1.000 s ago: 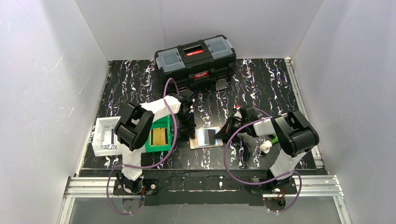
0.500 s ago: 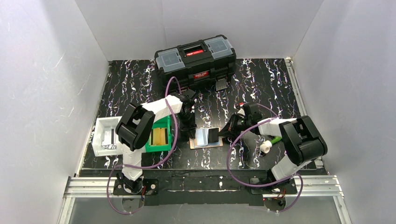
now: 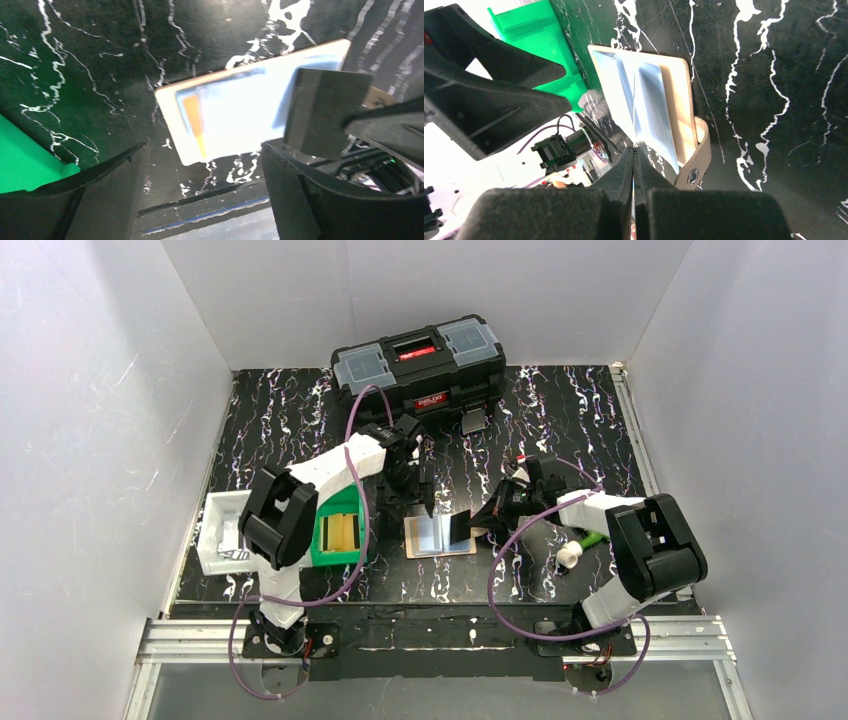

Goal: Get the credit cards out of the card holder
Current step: Place the credit card in the storage box.

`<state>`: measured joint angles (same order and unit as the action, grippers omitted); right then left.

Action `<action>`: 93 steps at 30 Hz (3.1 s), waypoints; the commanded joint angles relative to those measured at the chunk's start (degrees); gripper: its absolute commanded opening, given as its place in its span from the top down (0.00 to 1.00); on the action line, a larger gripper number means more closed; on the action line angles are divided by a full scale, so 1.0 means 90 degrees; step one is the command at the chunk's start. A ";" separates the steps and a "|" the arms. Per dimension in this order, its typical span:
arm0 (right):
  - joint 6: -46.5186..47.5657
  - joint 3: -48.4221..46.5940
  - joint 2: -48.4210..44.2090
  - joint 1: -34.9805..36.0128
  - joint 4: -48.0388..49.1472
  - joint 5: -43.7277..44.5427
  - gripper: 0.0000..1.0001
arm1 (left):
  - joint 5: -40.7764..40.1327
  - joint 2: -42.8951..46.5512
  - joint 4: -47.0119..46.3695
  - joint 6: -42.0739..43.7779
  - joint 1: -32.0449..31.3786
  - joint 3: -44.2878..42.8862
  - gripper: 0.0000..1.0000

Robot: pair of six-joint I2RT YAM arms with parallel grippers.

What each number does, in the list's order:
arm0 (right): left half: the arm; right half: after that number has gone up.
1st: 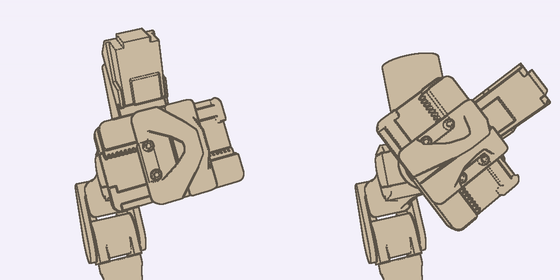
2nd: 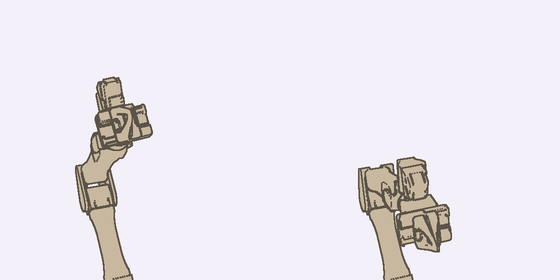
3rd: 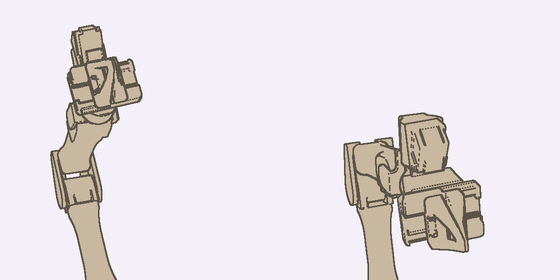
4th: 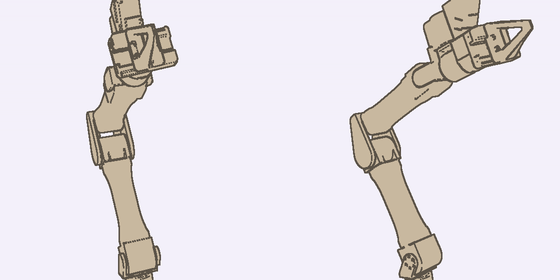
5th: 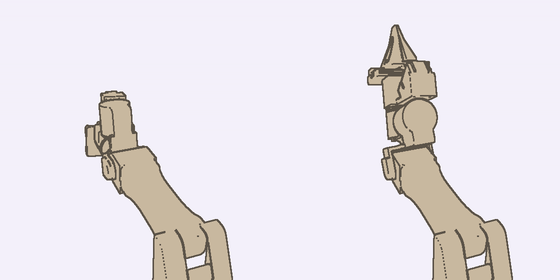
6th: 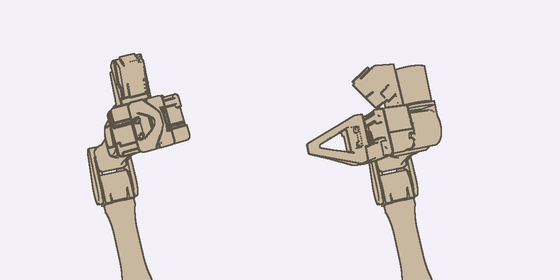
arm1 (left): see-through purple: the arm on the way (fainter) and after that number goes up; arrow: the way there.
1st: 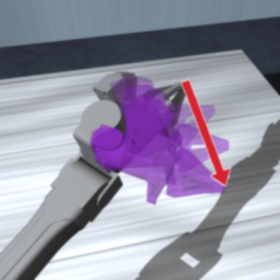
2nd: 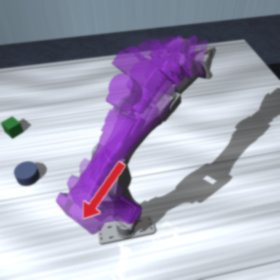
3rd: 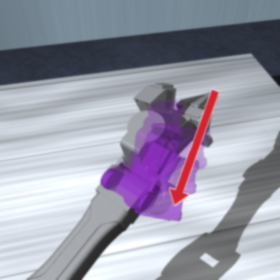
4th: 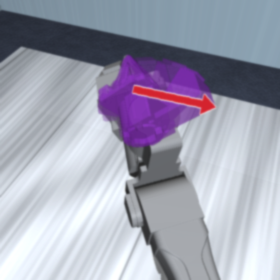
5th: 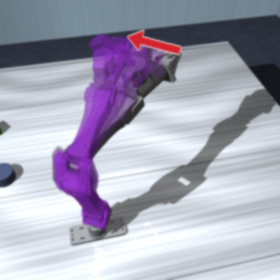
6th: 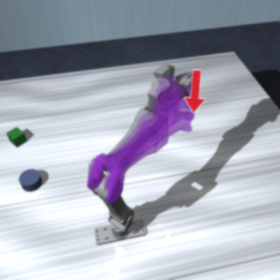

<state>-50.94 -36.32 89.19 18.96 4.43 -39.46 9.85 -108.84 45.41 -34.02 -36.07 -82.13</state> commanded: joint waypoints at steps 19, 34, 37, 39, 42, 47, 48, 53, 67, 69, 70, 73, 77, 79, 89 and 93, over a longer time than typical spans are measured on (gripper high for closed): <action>-0.1938 0.0072 -0.0665 -0.0401 0.1907 -0.1439 0.99 | 0.4230 0.1035 -0.4017 -0.2779 0.0605 0.1494 0.14; -0.2293 0.0162 -0.0780 -0.0417 0.2333 -0.1572 0.99 | 0.4908 0.0838 -0.6134 -0.4303 0.0629 0.2057 0.72; -0.2252 0.0174 -0.0802 -0.0417 0.2292 -0.1549 0.99 | 0.4912 0.0852 -0.6095 -0.4273 0.0620 0.2060 0.91; -0.2132 0.0125 -0.0842 -0.0417 0.2146 -0.1513 0.99 | 0.4906 0.0852 -0.6019 -0.4219 0.0620 0.2040 1.00; -0.1685 -0.0056 -0.0978 -0.0417 0.1429 -0.1351 0.69 | 0.4834 0.0879 -0.5699 -0.3981 0.0601 0.1939 1.00; -0.0749 -0.0544 -0.1349 -0.0417 -0.0172 -0.0793 0.02 | 0.4708 0.0942 -0.5188 -0.3597 0.0581 0.1756 1.00; -0.0588 -0.0636 -0.1428 -0.0417 -0.0418 -0.0675 0.02 | 0.4681 0.0954 -0.5096 -0.3501 0.0585 0.1708 1.00; -0.0130 -0.0858 -0.1711 -0.0417 -0.1423 -0.0201 0.02 | 0.4262 0.1198 -0.3653 -0.2545 0.0629 0.1343 1.00; 0.0584 -0.0981 -0.1881 -0.0417 -0.2294 0.0116 0.02 | 0.1007 0.3132 0.0654 0.0389 0.2267 0.0823 1.00; 0.0707 -0.1061 -0.1818 -0.0417 -0.2382 0.0140 0.02 | 0.0283 0.3271 0.1111 0.0701 0.2471 0.0728 1.00; 0.0754 -0.1097 -0.1795 -0.0417 -0.2413 0.0137 0.02 | -0.0174 0.3319 0.1347 0.0845 0.2508 0.0659 1.00; 0.0848 -0.1179 -0.1703 -0.0417 -0.2471 0.0129 0.02 | -0.1517 0.3332 0.1921 0.1143 0.2587 0.0530 1.00; 0.0915 -0.1226 -0.1583 -0.0417 -0.2469 0.0082 0.02 | -0.2456 0.3362 0.2231 0.1255 0.2793 0.0594 1.00; 0.0930 -0.1226 -0.1520 -0.0417 -0.2434 0.0073 0.02 | -0.2858 0.3356 0.2318 0.1270 0.2857 0.0647 1.00; 0.0938 -0.1186 -0.1333 -0.0417 -0.2205 0.0016 0.02 | -0.4187 0.2938 0.2286 0.1402 0.2929 0.1119 1.00; 0.0921 -0.1115 -0.1334 -0.0417 -0.2116 0.0022 0.02 | -0.4277 0.2682 0.2106 0.1310 0.2959 0.1283 1.00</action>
<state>-43.31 -45.21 76.90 15.29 -16.49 -38.33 -24.23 -83.35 64.60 -22.06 -9.85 -72.12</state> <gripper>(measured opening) 0.983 0.010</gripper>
